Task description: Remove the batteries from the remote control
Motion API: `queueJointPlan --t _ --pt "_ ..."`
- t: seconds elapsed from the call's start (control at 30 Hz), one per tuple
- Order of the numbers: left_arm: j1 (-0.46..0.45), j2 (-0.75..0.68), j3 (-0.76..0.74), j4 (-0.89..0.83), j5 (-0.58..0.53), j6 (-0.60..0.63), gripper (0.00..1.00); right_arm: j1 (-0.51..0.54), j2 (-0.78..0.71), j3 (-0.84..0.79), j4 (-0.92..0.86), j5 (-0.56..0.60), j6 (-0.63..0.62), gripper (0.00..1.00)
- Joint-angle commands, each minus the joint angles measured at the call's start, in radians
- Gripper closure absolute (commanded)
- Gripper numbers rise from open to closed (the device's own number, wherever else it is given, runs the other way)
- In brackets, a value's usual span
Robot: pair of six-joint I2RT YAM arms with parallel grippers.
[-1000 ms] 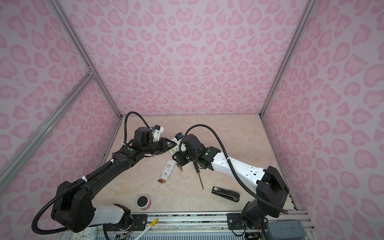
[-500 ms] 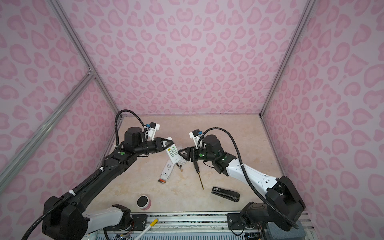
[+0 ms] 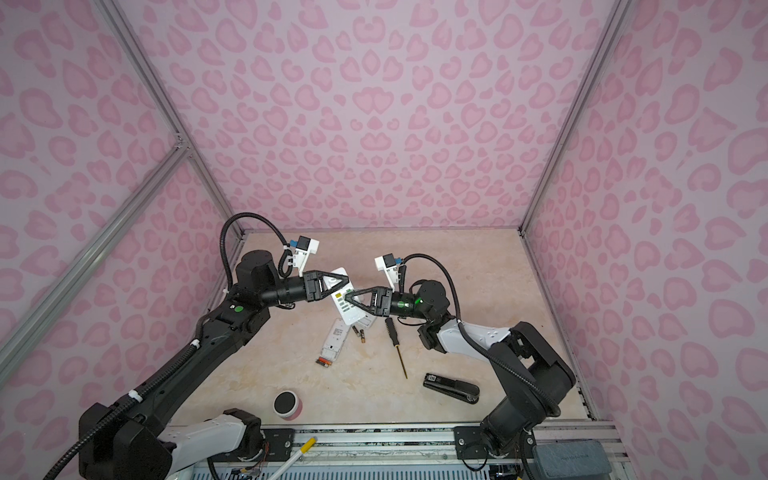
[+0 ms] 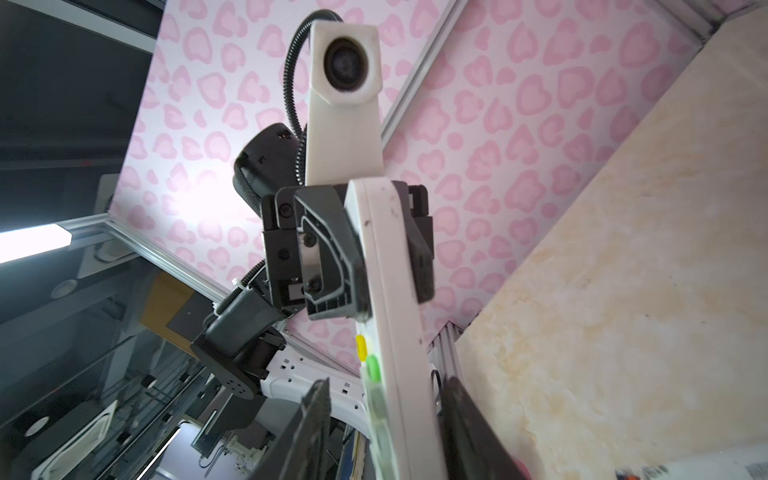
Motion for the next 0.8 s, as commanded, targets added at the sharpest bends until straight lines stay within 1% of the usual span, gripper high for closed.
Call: queueJointPlan --t 0.0,0.1,0.2,0.27,0.3,0.37,0.43,0.5,0.57,0.63,0.77 --pt "0.004 -0.007 0.009 0.055 0.015 -0.001 0.96 0.018 0.024 0.014 0.269 -0.052 0.137 0.58" --pt "0.008 -0.003 0.012 0.058 0.017 -0.003 0.95 0.034 0.003 0.011 0.176 -0.051 0.057 0.55" --pt "0.017 -0.003 0.014 0.058 0.018 -0.003 0.95 0.039 -0.04 0.006 0.029 -0.048 -0.051 0.55" --pt "0.025 -0.002 0.015 0.057 0.021 -0.004 0.95 0.037 -0.078 0.001 -0.108 -0.045 -0.152 0.55" --pt "0.029 -0.003 0.015 0.059 0.023 -0.004 0.94 0.038 -0.097 0.002 -0.186 -0.037 -0.199 0.56" --pt "0.033 -0.001 0.016 0.063 0.027 -0.005 0.94 0.04 -0.147 0.008 -0.382 -0.016 -0.338 0.6" --pt "0.034 0.0 0.017 0.065 0.029 -0.007 0.94 0.049 -0.191 0.027 -0.551 0.009 -0.457 0.66" --pt "0.036 0.002 0.017 0.069 0.03 -0.008 0.94 0.057 -0.216 0.055 -0.678 0.023 -0.543 0.69" --pt "0.035 0.005 0.02 0.075 0.03 -0.011 0.94 0.066 -0.222 0.071 -0.731 0.025 -0.572 0.71" --pt "0.036 0.006 0.021 0.077 0.032 -0.013 0.92 0.07 -0.215 0.072 -0.713 0.017 -0.562 0.73" --pt "0.036 0.005 0.02 0.078 0.031 -0.013 0.88 0.08 -0.199 0.071 -0.651 0.004 -0.522 0.81"
